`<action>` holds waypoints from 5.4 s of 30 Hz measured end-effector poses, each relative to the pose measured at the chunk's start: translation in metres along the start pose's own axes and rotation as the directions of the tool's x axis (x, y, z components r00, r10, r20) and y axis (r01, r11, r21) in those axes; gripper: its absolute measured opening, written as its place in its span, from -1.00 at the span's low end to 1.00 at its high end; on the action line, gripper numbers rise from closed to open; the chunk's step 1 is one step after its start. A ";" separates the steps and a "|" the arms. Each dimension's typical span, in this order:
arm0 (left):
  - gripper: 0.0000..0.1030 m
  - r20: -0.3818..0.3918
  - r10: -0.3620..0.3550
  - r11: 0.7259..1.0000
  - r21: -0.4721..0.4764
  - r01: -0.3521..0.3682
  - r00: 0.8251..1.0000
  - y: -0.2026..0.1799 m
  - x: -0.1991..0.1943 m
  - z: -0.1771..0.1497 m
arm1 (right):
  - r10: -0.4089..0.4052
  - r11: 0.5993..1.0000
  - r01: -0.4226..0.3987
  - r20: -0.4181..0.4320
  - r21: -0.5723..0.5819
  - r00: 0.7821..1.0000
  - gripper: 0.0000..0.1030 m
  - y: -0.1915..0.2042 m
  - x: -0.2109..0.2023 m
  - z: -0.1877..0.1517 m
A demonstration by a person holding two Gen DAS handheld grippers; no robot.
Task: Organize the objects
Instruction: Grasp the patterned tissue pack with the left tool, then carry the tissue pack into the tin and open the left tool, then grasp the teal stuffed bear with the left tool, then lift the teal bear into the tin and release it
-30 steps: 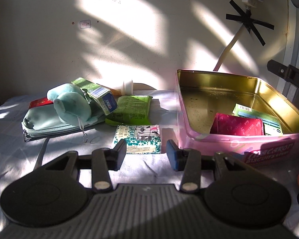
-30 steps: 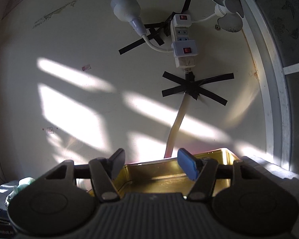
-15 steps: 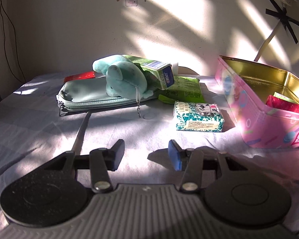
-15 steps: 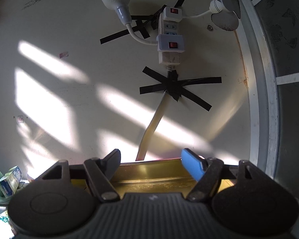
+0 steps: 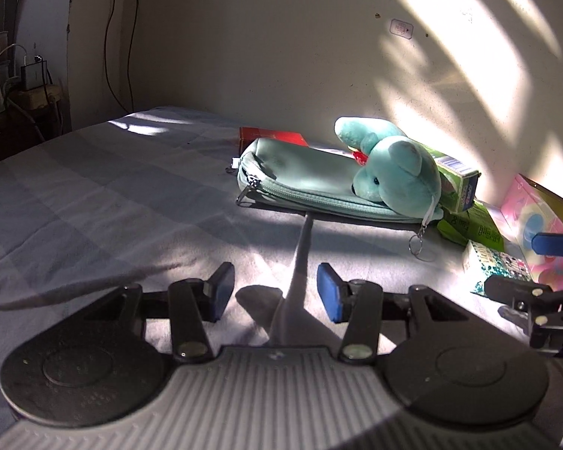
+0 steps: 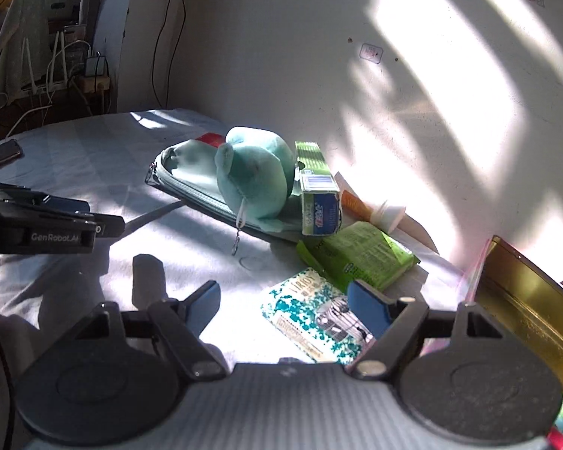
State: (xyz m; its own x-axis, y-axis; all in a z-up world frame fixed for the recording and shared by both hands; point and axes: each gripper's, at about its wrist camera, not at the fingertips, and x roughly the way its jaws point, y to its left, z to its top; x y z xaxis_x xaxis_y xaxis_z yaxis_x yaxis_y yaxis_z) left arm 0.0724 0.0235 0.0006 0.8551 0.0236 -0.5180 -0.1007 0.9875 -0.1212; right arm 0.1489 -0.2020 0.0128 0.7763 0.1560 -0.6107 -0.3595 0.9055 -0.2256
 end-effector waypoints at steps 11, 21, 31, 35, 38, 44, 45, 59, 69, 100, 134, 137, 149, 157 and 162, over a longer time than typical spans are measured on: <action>0.08 -0.033 -0.073 0.994 -0.087 0.070 0.997 0.013 0.005 0.000 | 0.135 0.988 -0.112 -0.250 0.106 0.959 0.18 -0.026 0.043 0.003; 0.08 -0.076 -0.409 0.907 -0.147 0.395 0.909 0.004 0.005 0.002 | 0.220 0.969 -0.215 -0.028 0.121 0.975 0.34 0.026 -0.064 -0.073; 0.05 -0.221 -0.423 0.905 -0.047 0.423 0.879 -0.044 0.014 0.011 | 0.217 0.946 -0.212 0.007 0.245 0.976 0.53 0.016 -0.036 -0.062; -0.29 -0.275 -0.461 0.882 -0.037 0.470 0.844 -0.052 0.014 0.001 | 0.245 0.940 -0.243 0.020 0.239 0.969 0.34 0.024 -0.021 -0.052; -0.34 -0.266 -0.461 0.880 -0.011 0.475 0.847 -0.060 0.001 0.006 | 0.206 0.945 -0.214 0.058 0.248 0.977 0.23 0.027 -0.032 -0.055; -0.34 -0.141 -0.599 0.785 0.091 0.612 0.789 -0.107 -0.035 0.039 | -0.024 0.973 -0.041 0.272 0.228 0.962 0.22 -0.001 -0.096 -0.060; -0.34 -0.130 -0.615 0.769 0.118 0.628 0.778 -0.122 -0.037 0.045 | -0.077 0.975 0.010 0.293 0.223 0.953 0.22 -0.008 -0.104 -0.059; -0.27 -0.130 -0.614 0.735 0.265 0.624 0.779 -0.276 0.019 0.043 | -0.373 0.834 0.246 0.176 0.493 0.911 0.48 -0.143 -0.076 -0.096; -0.16 -0.044 -0.402 0.855 0.340 0.392 0.915 -0.259 0.000 0.043 | -0.365 0.819 0.221 0.185 0.529 0.912 0.50 -0.141 -0.077 -0.099; 0.00 0.014 0.143 0.974 0.176 -0.143 0.990 -0.028 0.006 0.029 | -0.385 0.830 0.149 0.358 0.538 0.851 0.36 -0.113 -0.110 -0.094; 0.35 0.016 -0.368 0.911 -0.192 0.364 0.930 0.048 -0.001 0.026 | 0.376 0.764 -0.404 0.162 0.503 0.913 0.53 -0.028 -0.090 -0.099; 0.43 0.028 -0.469 0.872 -0.143 0.468 0.883 0.023 -0.020 0.025 | 0.164 0.841 -0.225 0.165 0.492 0.973 0.59 -0.032 -0.125 -0.127; 0.58 -0.127 -0.589 0.808 -0.121 0.577 0.798 -0.024 -0.033 0.011 | 0.154 0.915 -0.208 0.177 0.346 0.972 0.74 -0.009 -0.116 -0.117; 0.35 -0.250 -0.554 0.826 -0.040 0.563 0.794 -0.064 -0.018 -0.008 | 0.217 0.942 -0.224 0.056 0.251 0.975 0.66 0.004 -0.063 -0.093; 0.20 -0.250 -0.555 0.819 0.002 0.574 0.793 -0.077 -0.026 -0.007 | 0.217 0.943 -0.236 0.105 0.233 0.971 0.15 0.011 -0.066 -0.092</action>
State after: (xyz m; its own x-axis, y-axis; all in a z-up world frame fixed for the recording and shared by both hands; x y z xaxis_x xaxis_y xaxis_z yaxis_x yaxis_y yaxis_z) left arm 0.0543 -0.0546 0.0172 0.6068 -0.5687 -0.5553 0.4092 0.8225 -0.3951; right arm 0.0461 -0.2382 -0.0194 0.7297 0.3893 -0.5621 -0.4019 0.9093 0.1080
